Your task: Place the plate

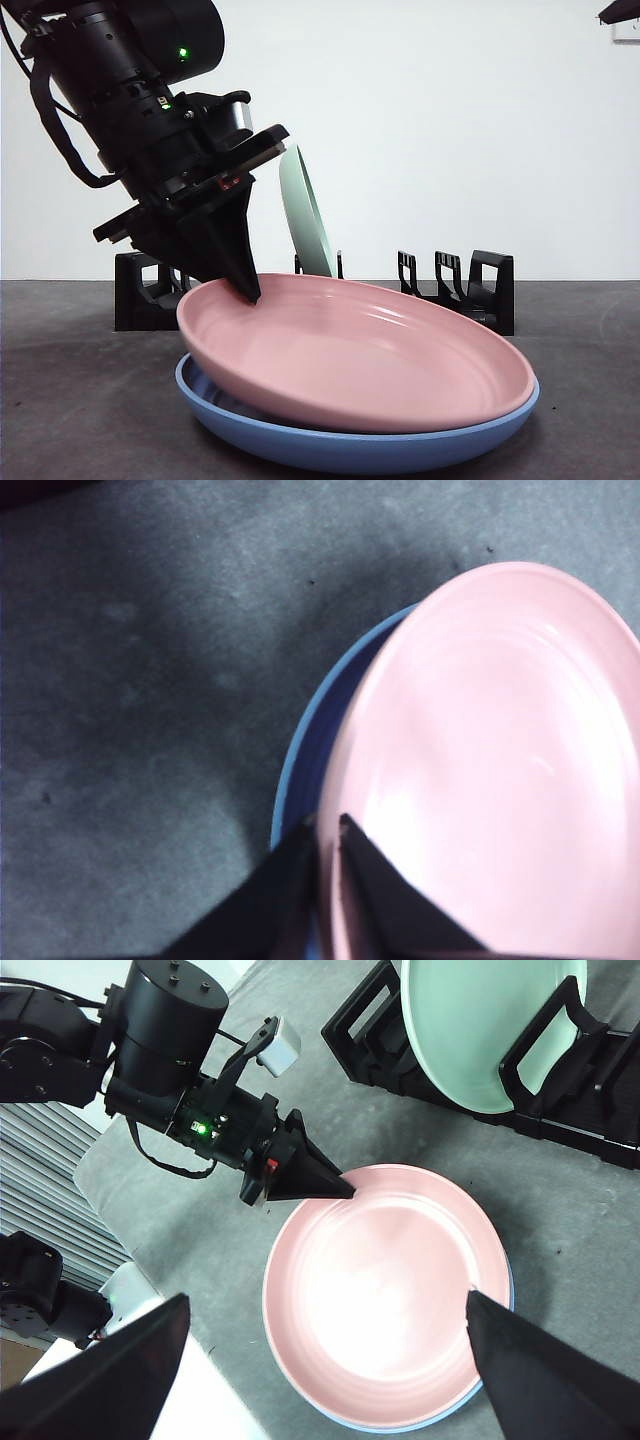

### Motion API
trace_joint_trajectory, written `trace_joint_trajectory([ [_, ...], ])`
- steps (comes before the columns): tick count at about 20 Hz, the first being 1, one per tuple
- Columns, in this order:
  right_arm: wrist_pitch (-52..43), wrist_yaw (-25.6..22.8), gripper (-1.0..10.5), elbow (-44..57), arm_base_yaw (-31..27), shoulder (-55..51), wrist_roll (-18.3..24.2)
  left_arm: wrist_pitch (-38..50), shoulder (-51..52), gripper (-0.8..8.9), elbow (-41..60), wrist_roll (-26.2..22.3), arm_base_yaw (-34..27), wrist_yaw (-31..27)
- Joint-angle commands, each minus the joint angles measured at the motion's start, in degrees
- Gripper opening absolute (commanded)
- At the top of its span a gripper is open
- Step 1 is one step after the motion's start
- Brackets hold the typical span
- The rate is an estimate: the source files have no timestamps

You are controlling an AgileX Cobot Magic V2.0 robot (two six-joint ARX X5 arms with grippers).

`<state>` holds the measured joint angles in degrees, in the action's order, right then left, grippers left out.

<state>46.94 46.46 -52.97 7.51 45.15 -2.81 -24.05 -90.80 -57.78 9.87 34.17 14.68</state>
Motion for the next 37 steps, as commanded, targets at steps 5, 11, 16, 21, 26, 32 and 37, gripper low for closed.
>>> trace_joint_trajectory([
  [5,-0.59,0.02,4.4,-0.28,0.22,0.48,-0.39,0.22,-0.57,4.79,-0.87,1.64,0.72,0.72],
  [11,-0.59,0.0,4.4,-0.28,0.22,0.48,-0.37,-6.47,3.89,5.04,-3.52,1.05,0.72,1.75],
  [16,-0.63,0.0,4.4,-0.26,0.22,0.48,-0.35,-15.56,15.58,5.05,-4.42,-0.28,0.72,1.7],
  [21,-0.63,0.04,4.4,-0.26,0.24,0.48,-0.44,-20.76,26.67,5.05,-4.42,-0.33,0.39,1.57],
  [26,-0.76,0.09,4.4,-0.26,0.24,0.48,-1.77,-25.24,36.04,5.03,-4.42,-4.17,-0.02,0.61],
  [32,-4.76,0.09,4.4,-0.28,0.24,0.85,-7.61,-27.34,46.27,5.0,-4.42,-8.17,-0.15,-3.54],
  [37,-8.15,0.37,4.4,-0.28,0.96,3.02,-11.26,-27.39,52.26,5.0,-4.42,-8.28,-0.15,-7.37],
])
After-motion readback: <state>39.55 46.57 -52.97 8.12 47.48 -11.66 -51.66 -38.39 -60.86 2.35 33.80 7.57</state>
